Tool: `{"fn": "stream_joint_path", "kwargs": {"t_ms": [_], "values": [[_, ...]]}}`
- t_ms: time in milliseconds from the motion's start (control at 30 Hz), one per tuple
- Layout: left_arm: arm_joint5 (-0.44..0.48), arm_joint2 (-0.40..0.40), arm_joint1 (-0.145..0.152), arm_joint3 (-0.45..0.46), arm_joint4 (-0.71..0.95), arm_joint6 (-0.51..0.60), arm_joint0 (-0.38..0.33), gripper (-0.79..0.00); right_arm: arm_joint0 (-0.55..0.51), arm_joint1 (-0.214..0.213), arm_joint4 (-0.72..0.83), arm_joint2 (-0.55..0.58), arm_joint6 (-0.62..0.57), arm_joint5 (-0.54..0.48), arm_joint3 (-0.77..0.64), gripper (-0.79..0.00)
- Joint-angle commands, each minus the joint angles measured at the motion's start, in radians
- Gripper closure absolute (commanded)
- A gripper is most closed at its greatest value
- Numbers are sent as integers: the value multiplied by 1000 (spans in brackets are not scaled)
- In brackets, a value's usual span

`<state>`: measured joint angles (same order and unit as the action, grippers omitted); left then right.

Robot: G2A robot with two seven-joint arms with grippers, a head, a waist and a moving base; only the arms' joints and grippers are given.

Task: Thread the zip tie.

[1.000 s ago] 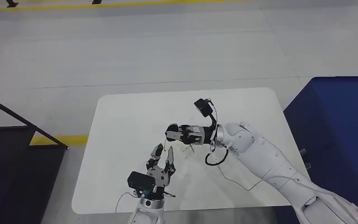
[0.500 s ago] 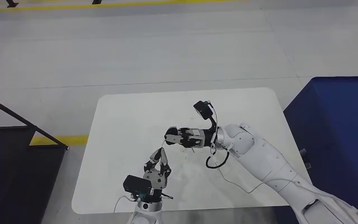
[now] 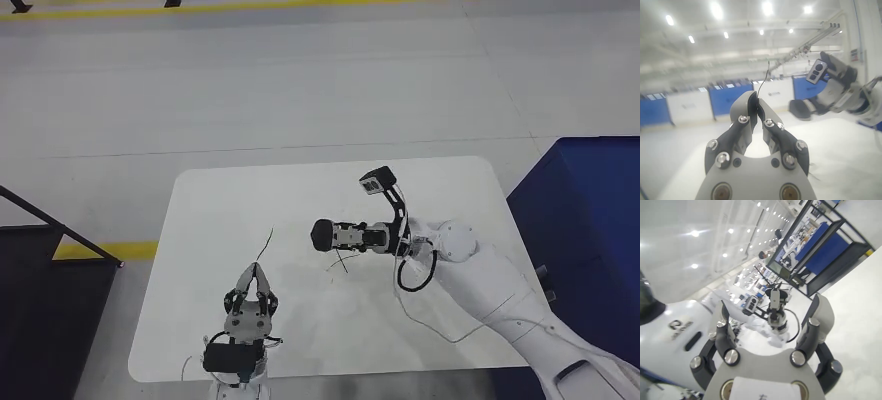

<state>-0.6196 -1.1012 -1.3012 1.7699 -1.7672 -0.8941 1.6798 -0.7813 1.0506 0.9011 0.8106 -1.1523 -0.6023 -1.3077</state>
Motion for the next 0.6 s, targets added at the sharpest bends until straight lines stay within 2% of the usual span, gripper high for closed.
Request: {"fn": "stream_joint_path", "kwargs": {"t_ms": [0, 67, 267, 333, 367, 433, 567], "values": [[-176, -10, -1, -16, -246, -47, -5, 0, -13, -18, 155, 70, -149, 127, 24, -785], [-238, -29, 0, -26, -303, -69, -10, 0, -10, -26, 159, 102, -158, 164, 45, -785], [-238, -29, 0, -26, -303, -69, -10, 0, -10, -26, 159, 102, -158, 164, 45, -785], [-233, -32, 1, -25, -326, -72, -14, 0, -27, -24, 180, 84, -156, 234, 25, -785], [-260, -75, 7, -36, -514, -47, -32, 0, -28, -23, 173, 74, -166, 310, 5, -785], [-320, -101, 7, -45, -716, 14, -21, 0, -25, -26, 125, 71, -172, 363, 1, -785], [-253, -138, 3, -21, -1031, 153, 4, 0, -31, -33, 55, 77, -190, 470, -6, -785]]}}
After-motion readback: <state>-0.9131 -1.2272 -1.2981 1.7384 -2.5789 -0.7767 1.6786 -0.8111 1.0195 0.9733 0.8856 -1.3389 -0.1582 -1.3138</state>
